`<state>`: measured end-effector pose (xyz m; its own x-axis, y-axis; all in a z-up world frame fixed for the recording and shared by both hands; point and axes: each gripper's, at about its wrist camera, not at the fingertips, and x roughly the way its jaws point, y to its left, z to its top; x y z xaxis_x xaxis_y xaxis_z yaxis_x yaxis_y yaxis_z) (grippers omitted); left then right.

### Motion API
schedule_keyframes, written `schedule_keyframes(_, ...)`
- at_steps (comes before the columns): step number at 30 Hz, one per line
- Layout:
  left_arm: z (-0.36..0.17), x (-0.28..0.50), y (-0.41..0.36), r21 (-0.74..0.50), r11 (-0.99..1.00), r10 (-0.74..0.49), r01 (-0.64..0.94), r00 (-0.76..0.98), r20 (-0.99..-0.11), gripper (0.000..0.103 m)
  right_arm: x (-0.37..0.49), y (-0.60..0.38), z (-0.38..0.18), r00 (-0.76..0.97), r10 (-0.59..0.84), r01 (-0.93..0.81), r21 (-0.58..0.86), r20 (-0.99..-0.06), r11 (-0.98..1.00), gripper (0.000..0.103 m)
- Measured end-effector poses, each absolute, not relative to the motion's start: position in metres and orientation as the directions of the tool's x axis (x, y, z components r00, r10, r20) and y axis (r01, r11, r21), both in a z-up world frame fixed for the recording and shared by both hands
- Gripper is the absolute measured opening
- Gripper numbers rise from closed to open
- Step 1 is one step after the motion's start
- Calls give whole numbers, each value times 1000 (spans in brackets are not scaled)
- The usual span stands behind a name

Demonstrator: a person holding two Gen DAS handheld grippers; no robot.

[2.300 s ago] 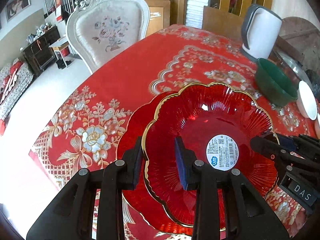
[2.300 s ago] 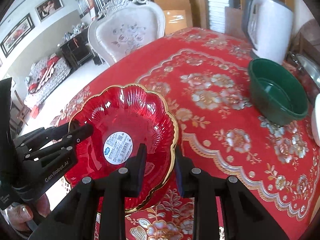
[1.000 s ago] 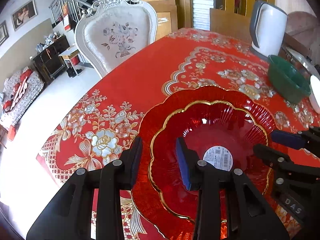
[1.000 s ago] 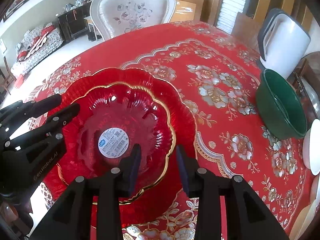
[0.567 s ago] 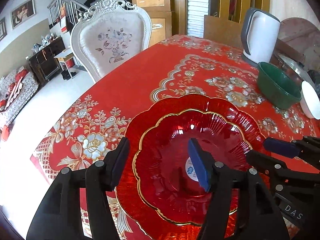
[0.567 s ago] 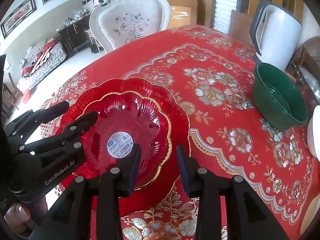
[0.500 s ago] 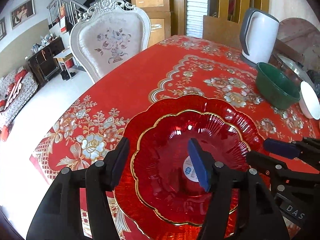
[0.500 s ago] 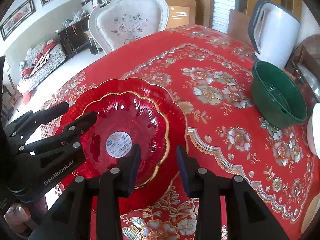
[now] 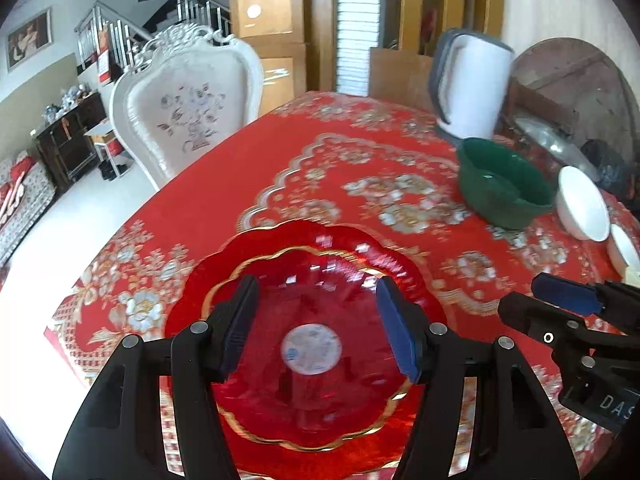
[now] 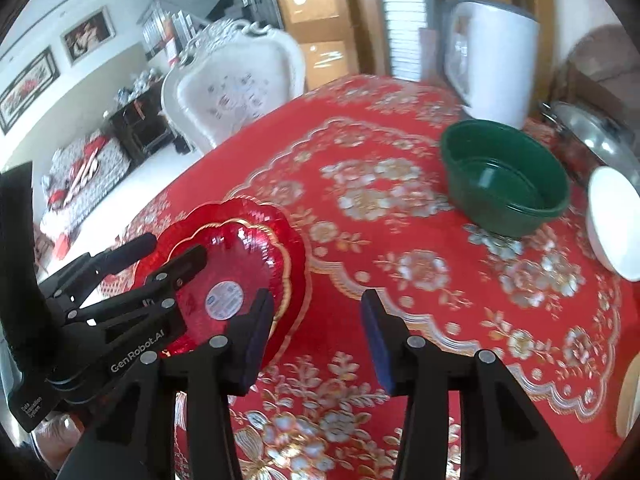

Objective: Organize plates and bowls
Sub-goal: 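Open both grippers to release the small plate on the wedding plate, then withdraw both grippers from the stacked plates toward the green bowl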

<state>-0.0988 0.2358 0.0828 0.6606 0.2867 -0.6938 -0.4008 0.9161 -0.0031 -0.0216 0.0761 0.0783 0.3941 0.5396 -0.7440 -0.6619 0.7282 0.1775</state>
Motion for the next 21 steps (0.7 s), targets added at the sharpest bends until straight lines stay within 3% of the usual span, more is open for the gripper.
schedule_keyframes(21, 89, -42, 121, -18, 982, 123, -190, 701, -703, 61, 9, -48, 77, 479, 484, -471, 251, -732, 846, 51)
